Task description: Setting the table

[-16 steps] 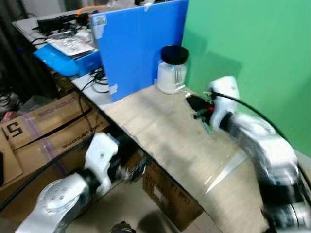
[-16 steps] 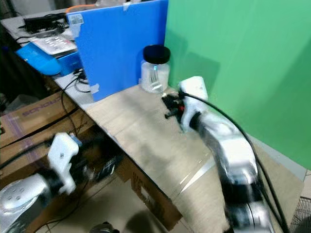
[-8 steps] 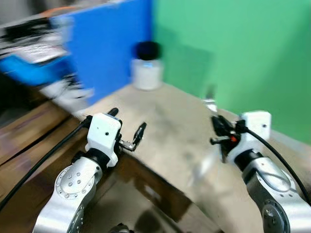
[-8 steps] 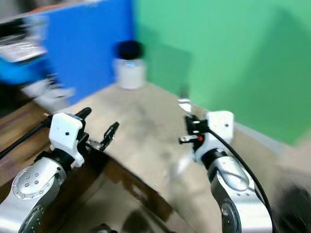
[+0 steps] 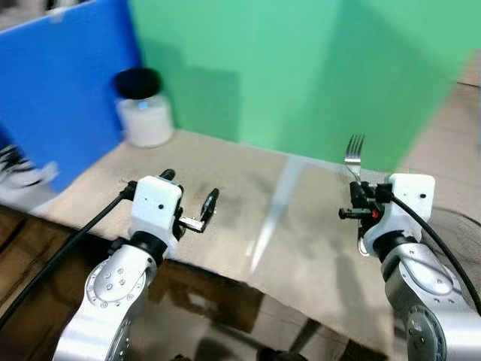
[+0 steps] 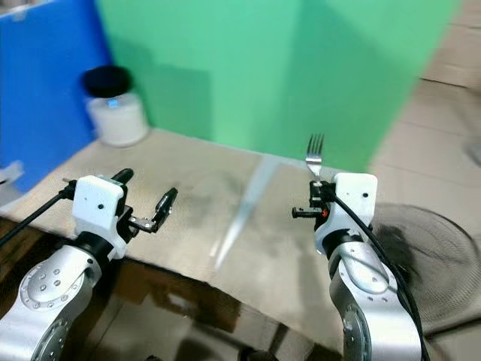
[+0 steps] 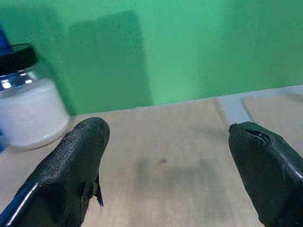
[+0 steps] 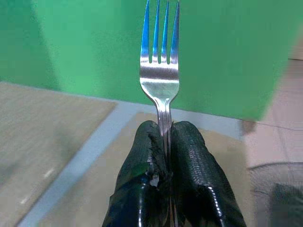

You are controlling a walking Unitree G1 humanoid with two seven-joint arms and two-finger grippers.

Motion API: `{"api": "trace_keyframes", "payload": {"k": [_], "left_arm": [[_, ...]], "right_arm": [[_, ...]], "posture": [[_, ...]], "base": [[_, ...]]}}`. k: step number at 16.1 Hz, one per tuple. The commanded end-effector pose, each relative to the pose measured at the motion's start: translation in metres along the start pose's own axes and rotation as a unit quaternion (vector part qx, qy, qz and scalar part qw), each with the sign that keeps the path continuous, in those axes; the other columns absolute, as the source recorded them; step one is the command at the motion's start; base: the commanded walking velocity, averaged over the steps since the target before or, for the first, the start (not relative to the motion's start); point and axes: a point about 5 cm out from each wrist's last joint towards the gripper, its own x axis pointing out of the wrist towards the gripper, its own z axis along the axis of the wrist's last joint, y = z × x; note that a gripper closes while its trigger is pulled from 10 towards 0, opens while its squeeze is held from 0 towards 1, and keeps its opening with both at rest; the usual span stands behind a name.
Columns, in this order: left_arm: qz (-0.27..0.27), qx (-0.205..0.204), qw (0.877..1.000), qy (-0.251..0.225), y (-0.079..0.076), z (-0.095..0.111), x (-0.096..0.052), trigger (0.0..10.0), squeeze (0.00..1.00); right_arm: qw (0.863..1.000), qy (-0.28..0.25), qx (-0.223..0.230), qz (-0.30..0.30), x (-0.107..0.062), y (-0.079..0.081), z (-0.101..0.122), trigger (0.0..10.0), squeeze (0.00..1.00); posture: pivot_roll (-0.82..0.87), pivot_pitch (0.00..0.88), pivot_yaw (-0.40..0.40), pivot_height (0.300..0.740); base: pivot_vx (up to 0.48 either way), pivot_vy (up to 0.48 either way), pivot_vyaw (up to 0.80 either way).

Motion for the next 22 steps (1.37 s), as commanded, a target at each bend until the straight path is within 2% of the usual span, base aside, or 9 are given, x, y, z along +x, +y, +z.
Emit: {"api": "trace_keyframes", "payload": {"k": [1,8,11,18,22], "left_arm": [[0.003,0.001,1.000,0.006,0.001,-0.001,-0.002,10.0,0.00],[0.001,0.004,1.000,0.010,0.001,-0.003,-0.004,10.0,0.00],[0.002,0.003,1.000,0.012,0.002,-0.004,-0.004,10.0,0.00],[0.001,0.016,1.000,0.008,0.007,-0.004,0.003,10.0,0.00],[0.022,-0.005,1.000,0.001,0.009,-0.004,0.009,10.0,0.00]], "right_arm": [[1.000,0.000,-0.002,0.003,0.000,0.001,0.003,10.0,0.00],[0.999,0.022,-0.003,0.036,0.003,0.009,-0.002,10.0,0.00],[0.999,0.026,-0.002,0.032,0.003,0.008,-0.004,10.0,0.00],[0.998,0.007,-0.006,-0.066,0.003,-0.014,0.002,10.0,0.00],[0.996,0.008,-0.011,-0.091,0.002,-0.018,0.002,10.0,0.00]], "posture": [[0.15,0.000,0.004,0.740],[0.16,0.000,-0.001,0.740],[0.16,0.000,0.000,0.740],[0.14,0.000,0.021,0.740],[0.12,0.000,0.029,0.740]], "base": [[0.000,0.000,-0.80],[0.000,0.000,-0.80],[0.000,0.000,-0.80],[0.000,0.000,-0.80],[0.000,0.000,-0.80]]}}
